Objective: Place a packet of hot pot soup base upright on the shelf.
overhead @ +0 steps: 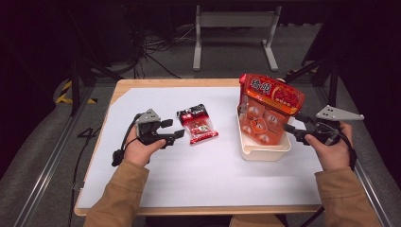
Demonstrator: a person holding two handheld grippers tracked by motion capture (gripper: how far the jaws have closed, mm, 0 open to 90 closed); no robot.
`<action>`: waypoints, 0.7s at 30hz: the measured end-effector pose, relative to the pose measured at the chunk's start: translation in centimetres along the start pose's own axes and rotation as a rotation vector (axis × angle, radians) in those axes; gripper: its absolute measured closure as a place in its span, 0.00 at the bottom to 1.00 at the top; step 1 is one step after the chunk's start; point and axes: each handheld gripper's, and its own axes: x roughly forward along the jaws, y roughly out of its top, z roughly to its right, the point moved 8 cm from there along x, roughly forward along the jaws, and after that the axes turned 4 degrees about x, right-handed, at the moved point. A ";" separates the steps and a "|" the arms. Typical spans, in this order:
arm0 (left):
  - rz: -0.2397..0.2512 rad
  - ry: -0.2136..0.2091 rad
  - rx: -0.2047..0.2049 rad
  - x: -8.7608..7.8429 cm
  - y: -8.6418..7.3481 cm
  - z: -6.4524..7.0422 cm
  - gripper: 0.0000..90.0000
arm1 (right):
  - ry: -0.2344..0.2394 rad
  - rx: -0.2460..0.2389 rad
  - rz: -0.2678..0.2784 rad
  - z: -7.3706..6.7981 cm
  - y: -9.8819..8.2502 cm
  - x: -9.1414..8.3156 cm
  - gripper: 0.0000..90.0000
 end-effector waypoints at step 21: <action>-0.043 0.083 -0.037 3.5 -0.5 -1.8 0.31 | -0.056 -0.007 0.024 -1.2 0.0 -2.2 0.44</action>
